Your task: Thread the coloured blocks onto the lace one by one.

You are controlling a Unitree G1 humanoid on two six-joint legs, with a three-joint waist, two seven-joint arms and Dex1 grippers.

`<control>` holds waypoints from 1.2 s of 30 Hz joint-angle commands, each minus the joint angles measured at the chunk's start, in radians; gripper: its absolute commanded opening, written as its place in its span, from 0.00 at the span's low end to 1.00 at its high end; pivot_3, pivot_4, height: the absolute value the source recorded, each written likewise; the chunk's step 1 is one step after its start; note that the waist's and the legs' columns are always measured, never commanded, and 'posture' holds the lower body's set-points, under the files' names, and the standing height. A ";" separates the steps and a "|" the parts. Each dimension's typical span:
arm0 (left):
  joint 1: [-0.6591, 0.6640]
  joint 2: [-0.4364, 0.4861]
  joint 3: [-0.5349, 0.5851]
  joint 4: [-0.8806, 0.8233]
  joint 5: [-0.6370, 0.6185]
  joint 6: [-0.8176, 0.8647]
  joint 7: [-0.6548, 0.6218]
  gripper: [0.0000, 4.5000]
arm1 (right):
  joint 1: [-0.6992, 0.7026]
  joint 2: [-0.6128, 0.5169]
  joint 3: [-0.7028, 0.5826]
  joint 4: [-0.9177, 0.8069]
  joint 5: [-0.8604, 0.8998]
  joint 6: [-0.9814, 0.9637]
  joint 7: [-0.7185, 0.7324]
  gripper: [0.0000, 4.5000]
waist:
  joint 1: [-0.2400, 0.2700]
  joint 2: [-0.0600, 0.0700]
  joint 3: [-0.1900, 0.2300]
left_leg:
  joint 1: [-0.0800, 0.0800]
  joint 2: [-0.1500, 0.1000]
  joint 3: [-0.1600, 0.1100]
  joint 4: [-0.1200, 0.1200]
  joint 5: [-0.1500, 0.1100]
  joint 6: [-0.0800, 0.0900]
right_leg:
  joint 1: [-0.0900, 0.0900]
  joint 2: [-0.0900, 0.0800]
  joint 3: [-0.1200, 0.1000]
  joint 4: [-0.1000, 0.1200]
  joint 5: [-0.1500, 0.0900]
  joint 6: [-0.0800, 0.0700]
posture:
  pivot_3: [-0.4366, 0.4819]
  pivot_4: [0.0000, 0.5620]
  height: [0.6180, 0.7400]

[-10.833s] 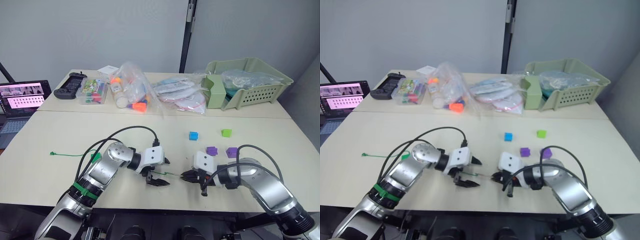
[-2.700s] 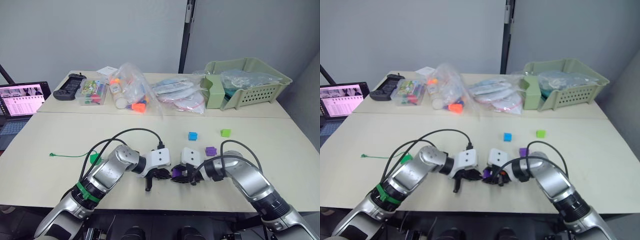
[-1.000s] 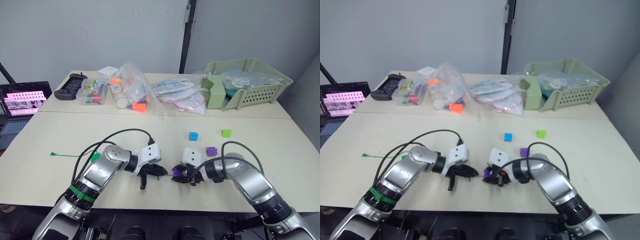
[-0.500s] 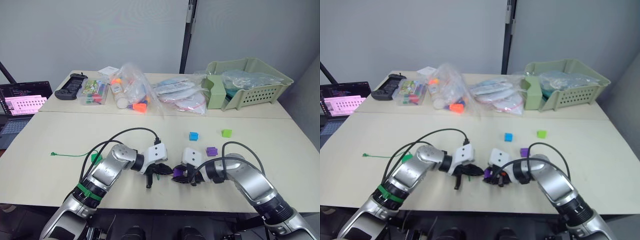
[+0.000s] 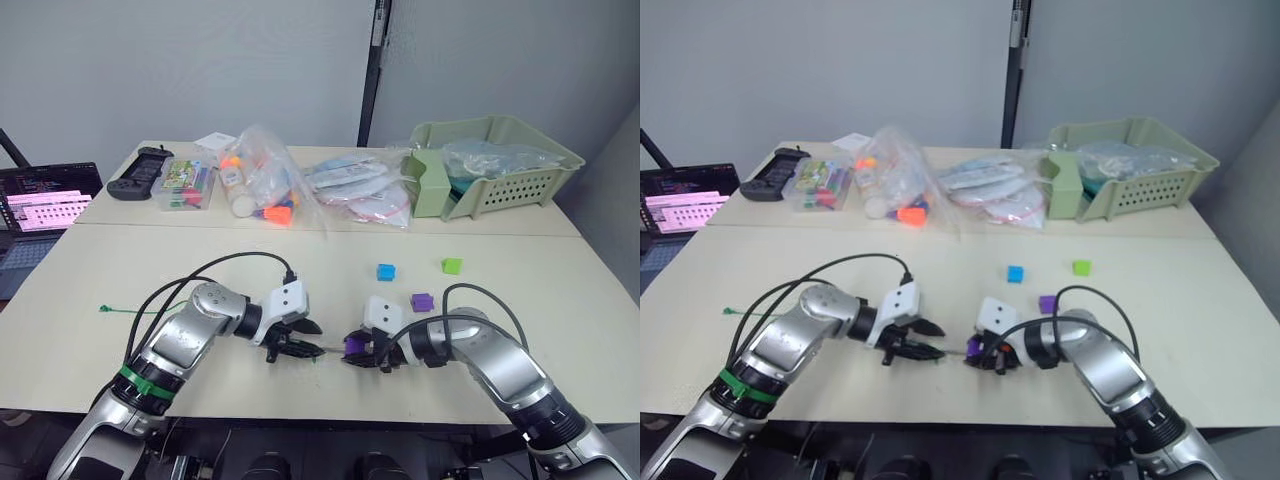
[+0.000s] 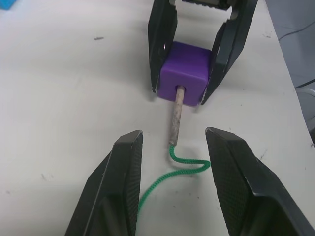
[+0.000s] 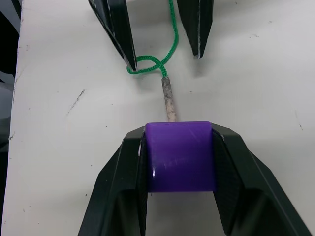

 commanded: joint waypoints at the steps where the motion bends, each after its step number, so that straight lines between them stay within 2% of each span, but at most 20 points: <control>1: 0.005 -0.016 -0.012 0.001 0.021 -0.041 0.026 0.48 | 0.001 -0.002 -0.006 -0.026 0.011 -0.005 -0.001 0.26 | 0.000 0.000 0.000 | 0.000 0.000 0.000 0.000 0.000 0.000 | 0.000 0.000 0.000 0.000 0.000 0.000 | 0.48 0.27 1.00; 5: 0.020 -0.025 -0.037 0.012 0.041 -0.061 0.031 0.48 | -0.001 -0.004 -0.008 -0.028 0.013 -0.001 -0.002 0.26 | -0.002 0.000 0.000 | 0.000 0.000 0.000 0.000 0.000 0.000 | 0.000 0.000 0.000 0.000 0.000 0.000 | 0.48 0.27 1.00; 12: 0.021 -0.034 -0.042 0.027 0.043 -0.069 0.025 0.01 | 0.000 -0.009 -0.013 -0.033 0.017 0.004 -0.004 0.26 | -0.001 0.000 0.000 | 0.000 0.000 0.000 0.000 0.000 0.000 | 0.000 0.000 0.000 0.000 0.000 0.000 | 0.48 0.27 1.00; 18: 0.006 -0.051 -0.048 0.018 0.043 -0.067 0.022 0.01 | 0.000 -0.010 -0.013 -0.032 0.017 0.004 -0.006 0.26 | 0.001 0.000 0.000 | 0.000 0.000 0.000 0.000 0.000 0.000 | 0.000 0.000 0.000 0.000 0.000 0.000 | 0.48 0.27 1.00; 32: -0.062 -0.163 -0.100 0.092 0.105 -0.097 0.059 0.01 | -0.005 -0.003 -0.012 -0.034 0.019 0.012 -0.018 0.26 | -0.001 0.000 0.000 | 0.000 0.000 0.000 0.000 0.000 0.000 | 0.000 0.000 0.000 0.000 0.000 0.000 | 0.48 0.27 1.00; 36: -0.077 -0.178 -0.075 0.092 0.095 -0.090 0.065 0.01 | -0.002 -0.007 -0.014 -0.037 0.022 0.012 -0.020 0.26 | 0.002 0.000 0.000 | 0.001 -0.001 0.001 0.000 0.000 0.000 | 0.002 0.000 0.000 0.000 0.000 0.000 | 0.48 0.27 1.00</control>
